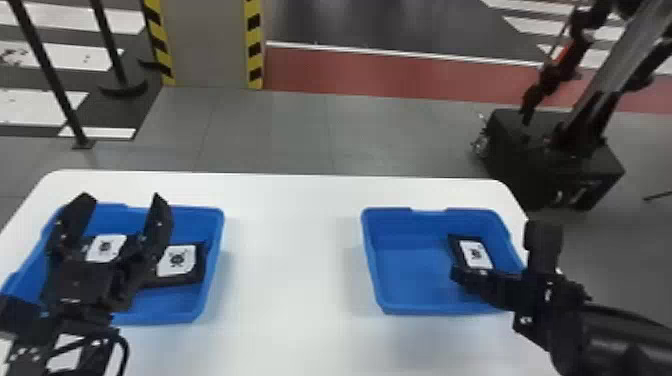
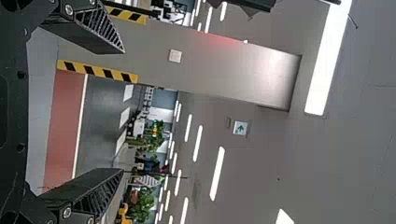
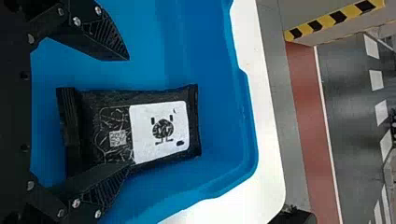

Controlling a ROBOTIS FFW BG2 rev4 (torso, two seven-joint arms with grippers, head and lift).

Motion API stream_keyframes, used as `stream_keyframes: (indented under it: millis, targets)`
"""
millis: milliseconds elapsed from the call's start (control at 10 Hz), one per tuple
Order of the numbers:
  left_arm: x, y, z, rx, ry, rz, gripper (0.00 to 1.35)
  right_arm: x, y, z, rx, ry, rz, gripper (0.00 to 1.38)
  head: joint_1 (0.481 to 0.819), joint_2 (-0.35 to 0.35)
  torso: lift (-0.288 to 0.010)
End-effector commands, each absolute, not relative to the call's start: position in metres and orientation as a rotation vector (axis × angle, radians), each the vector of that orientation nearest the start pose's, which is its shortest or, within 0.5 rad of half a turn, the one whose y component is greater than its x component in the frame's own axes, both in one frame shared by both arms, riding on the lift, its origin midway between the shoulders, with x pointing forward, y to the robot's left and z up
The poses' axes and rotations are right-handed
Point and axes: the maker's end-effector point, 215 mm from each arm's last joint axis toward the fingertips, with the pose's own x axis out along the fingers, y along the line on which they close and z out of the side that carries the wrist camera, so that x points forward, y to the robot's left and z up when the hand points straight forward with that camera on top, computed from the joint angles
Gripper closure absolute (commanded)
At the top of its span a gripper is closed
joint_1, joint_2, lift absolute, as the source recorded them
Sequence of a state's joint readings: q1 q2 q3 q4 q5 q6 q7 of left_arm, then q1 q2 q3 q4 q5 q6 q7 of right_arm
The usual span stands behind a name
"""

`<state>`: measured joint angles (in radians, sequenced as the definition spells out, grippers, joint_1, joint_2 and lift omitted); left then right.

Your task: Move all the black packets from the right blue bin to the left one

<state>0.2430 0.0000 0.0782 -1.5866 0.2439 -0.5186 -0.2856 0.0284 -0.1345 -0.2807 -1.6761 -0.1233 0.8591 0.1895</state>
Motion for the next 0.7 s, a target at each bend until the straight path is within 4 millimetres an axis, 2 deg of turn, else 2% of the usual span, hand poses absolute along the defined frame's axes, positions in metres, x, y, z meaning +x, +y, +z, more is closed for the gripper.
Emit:
stream_keyframes:
  millis: [0,100,200,400,600]
  targets:
    - [0.489,0.247,-0.305,-0.158,-0.32,-0.119,0.13,0.492,-0.373,-0.516,0.154,0.754,-0.084,0.37,0.695,-0.14,-0.11]
    - [0.488,0.248,-0.306,-0.159,-0.317,-0.117,0.13,0.487,-0.374,-0.521,0.154,0.783,-0.087,0.76,0.695,-0.141,-0.11]
    - [0.489,0.248,-0.307,-0.159,-0.315,-0.116,0.13,0.485,-0.375,-0.521,0.149,0.789,-0.098,0.91,0.695,-0.141,-0.11]
    - [0.488,0.249,-0.309,-0.159,-0.31,-0.115,0.13,0.48,-0.376,-0.519,0.142,0.789,-0.108,1.14,0.695,-0.144,-0.11]
    - [0.487,0.251,-0.309,-0.16,-0.313,-0.111,0.13,0.476,-0.371,-0.509,0.138,0.762,-0.094,1.14,0.695,-0.146,-0.11]
